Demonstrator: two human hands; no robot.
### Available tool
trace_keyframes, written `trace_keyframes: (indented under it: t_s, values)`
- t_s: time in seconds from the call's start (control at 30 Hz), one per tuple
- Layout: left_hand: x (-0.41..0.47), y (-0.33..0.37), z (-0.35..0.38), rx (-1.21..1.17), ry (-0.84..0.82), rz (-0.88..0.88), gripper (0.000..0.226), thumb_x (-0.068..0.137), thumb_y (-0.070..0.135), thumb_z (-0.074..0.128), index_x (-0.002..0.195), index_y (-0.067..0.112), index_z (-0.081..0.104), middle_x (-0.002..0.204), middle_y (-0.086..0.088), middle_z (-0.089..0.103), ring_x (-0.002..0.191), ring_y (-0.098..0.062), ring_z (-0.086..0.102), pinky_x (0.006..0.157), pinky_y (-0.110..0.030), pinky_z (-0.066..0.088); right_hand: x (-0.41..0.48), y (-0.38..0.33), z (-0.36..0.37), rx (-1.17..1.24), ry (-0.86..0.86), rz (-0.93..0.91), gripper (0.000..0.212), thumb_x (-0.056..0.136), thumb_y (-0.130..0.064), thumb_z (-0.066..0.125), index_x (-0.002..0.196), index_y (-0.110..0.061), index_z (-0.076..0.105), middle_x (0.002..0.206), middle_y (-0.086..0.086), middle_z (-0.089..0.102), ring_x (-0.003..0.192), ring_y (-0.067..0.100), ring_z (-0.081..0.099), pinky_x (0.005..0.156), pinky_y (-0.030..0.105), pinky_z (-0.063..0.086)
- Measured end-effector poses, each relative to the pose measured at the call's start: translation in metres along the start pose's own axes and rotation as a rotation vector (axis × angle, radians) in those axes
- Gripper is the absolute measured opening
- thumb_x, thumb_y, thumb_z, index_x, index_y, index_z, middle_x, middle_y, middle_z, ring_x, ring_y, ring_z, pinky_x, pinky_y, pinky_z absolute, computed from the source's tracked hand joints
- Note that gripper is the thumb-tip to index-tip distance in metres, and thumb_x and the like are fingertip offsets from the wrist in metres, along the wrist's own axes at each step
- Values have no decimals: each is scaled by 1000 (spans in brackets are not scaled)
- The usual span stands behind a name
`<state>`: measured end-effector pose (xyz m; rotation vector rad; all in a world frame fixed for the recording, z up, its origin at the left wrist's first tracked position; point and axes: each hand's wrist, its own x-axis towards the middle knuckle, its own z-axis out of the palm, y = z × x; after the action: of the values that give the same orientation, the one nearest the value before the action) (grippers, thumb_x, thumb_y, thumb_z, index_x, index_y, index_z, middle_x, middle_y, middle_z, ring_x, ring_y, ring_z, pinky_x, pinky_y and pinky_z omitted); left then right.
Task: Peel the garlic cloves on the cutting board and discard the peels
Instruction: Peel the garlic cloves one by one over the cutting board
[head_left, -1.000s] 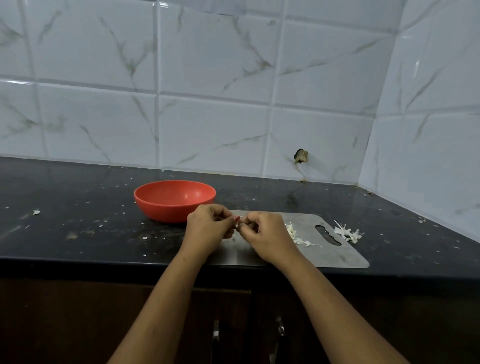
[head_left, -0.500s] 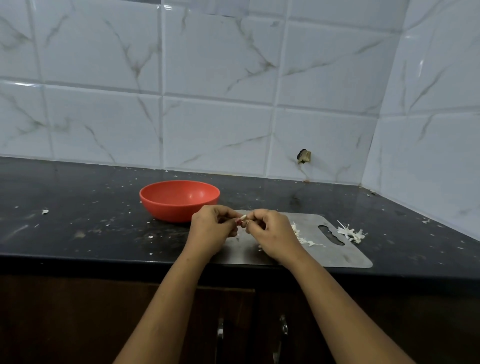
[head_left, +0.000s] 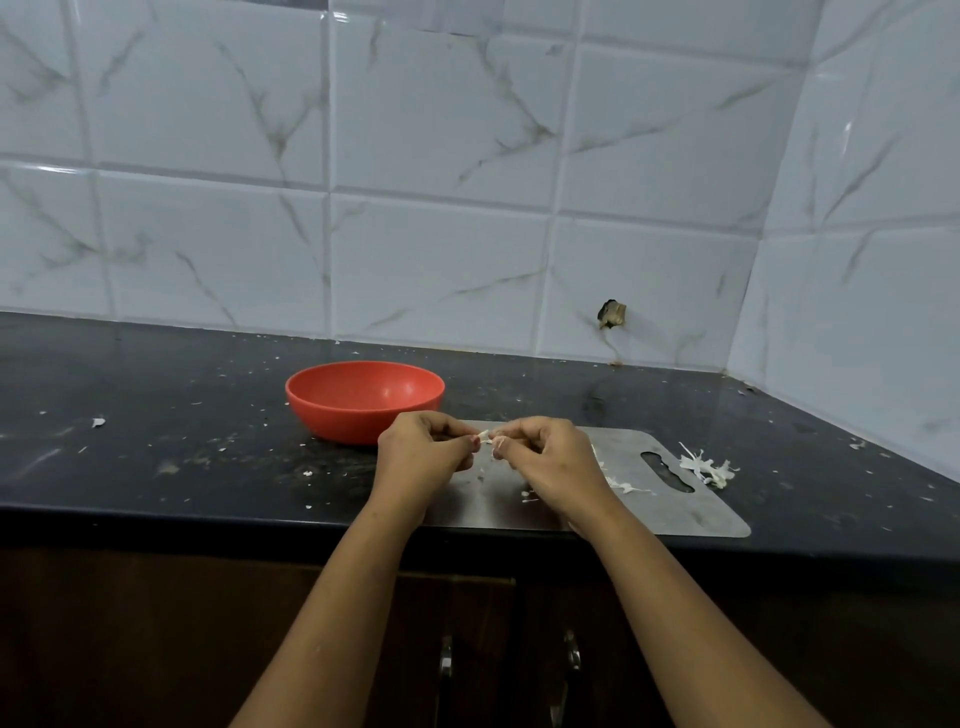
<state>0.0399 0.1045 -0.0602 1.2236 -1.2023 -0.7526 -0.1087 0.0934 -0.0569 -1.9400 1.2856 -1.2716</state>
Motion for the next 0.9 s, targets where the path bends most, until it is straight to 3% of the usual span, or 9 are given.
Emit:
trace_keyframes:
  t_s: [0.07, 0.33, 0.43, 0.57, 0.73, 0.9]
  values:
    - [0, 0, -1, 0, -7, 5, 9, 78, 3, 75, 74, 11, 73, 72, -7, 73, 70, -17, 71, 75, -32, 60, -1, -1, 0, -42, -45, 3, 10, 89, -22, 67, 90, -20, 77, 76, 0, 72, 68, 18, 62, 60, 27, 49]
    - [-4, 5, -1, 26, -113, 26, 9, 79, 1, 73, 82, 10, 74, 77, -9, 72, 70, -16, 70, 70, -25, 59, -2, -2, -1, -104, -13, -16, 13, 92, -20, 63, 90, -17, 76, 77, 1, 73, 77, 24, 66, 71, 38, 55]
    - [-5, 6, -1, 81, -133, 61, 12, 80, 1, 73, 86, 11, 74, 73, -9, 72, 66, -15, 69, 69, -25, 59, 0, 0, 0, -139, -16, -30, 13, 93, -16, 61, 89, -15, 73, 72, -8, 69, 71, 12, 64, 70, 31, 53]
    - [-8, 6, 1, 161, -164, 163, 23, 81, 4, 73, 98, 20, 73, 70, -4, 71, 65, -14, 69, 66, -23, 59, 0, 0, 0, -146, -16, -51, 16, 95, -12, 57, 83, -17, 67, 70, -11, 64, 66, 1, 58, 59, 8, 43]
    - [-9, 6, 2, 214, -163, 184, 18, 85, 6, 70, 99, 17, 72, 75, -2, 71, 65, -9, 67, 56, -14, 53, 0, 0, 1, -212, -30, -75, 18, 95, -13, 55, 80, -16, 63, 68, -2, 59, 58, 9, 49, 51, 12, 38]
    - [-7, 6, 2, 205, -122, 161, 10, 86, 5, 68, 95, 6, 72, 82, -8, 72, 67, -13, 68, 54, -15, 53, 1, 1, 2, -265, -46, -95, 14, 95, -11, 52, 86, -14, 61, 63, -7, 52, 54, 6, 45, 49, 13, 36]
